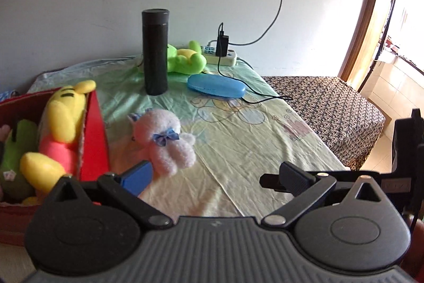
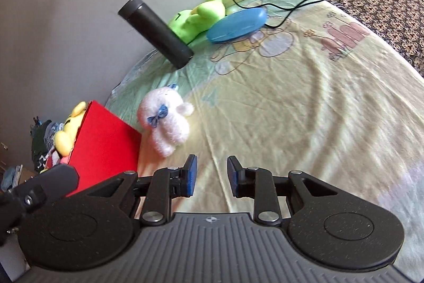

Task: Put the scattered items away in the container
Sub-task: 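Move the right gripper to the white plush bear with blue bow tie, then close the right gripper around the white plush bear's body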

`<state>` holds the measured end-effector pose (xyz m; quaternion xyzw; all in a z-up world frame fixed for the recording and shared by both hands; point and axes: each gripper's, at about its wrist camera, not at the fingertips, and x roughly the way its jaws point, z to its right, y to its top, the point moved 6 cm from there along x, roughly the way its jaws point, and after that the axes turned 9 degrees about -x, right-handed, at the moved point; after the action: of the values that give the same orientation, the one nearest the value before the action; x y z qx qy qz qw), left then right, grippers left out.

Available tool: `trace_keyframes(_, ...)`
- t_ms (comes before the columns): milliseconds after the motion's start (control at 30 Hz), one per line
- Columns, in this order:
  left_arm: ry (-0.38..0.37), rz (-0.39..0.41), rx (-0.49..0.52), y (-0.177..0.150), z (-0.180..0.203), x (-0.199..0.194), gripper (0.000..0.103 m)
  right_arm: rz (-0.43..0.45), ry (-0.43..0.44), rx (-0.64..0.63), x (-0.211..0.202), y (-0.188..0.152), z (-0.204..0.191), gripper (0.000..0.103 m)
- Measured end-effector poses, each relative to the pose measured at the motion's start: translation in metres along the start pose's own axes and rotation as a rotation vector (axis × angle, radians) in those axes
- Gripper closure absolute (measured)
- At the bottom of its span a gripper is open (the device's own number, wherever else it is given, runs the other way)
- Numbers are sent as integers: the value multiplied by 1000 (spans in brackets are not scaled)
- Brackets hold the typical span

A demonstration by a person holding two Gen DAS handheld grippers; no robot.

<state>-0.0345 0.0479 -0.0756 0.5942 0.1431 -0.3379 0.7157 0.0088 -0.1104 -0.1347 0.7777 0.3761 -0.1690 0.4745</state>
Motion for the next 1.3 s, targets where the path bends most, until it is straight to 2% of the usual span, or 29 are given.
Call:
trace_keyframes(100,29,-13,40,-12,0,21,1,3,14,48,1,8,16,74)
trace_keyframes(167,51,-49,44,-22,-2,34,1,-9,46,47,4,14,19,74)
trace_keyframes(300,77,-90,35,-34,-8,47,2,-48,110,-50,17,28,8,73)
trace_keyframes(367,86,-82,24,-33,-11,54,2,-72,138,-119,29,32,-2,69)
trace_keyframes(500,112,-81,6,-31,-20,72,3,-140,185,-207,58,37,-19,69)
trace_keyframes(733,163,-88,-18,-24,-37,99,7,-204,259,-213,91,56,-36,68)
trace_keyframes(833,189,-87,-24,-18,-45,109,7,-228,262,-243,106,61,-45,65)
trace_keyframes(933,199,-89,-29,-14,-51,119,12,-256,279,-248,119,63,-49,60)
trace_keyframes(1200,226,-144,2,-14,-60,146,33,-311,290,-187,148,61,-46,60)
trace_keyframes(1233,216,-147,-1,-14,-60,147,36,-321,289,-181,150,59,-45,61)
trace_keyframes(1300,203,-146,4,-14,-59,146,39,-334,276,-179,152,56,-42,72)
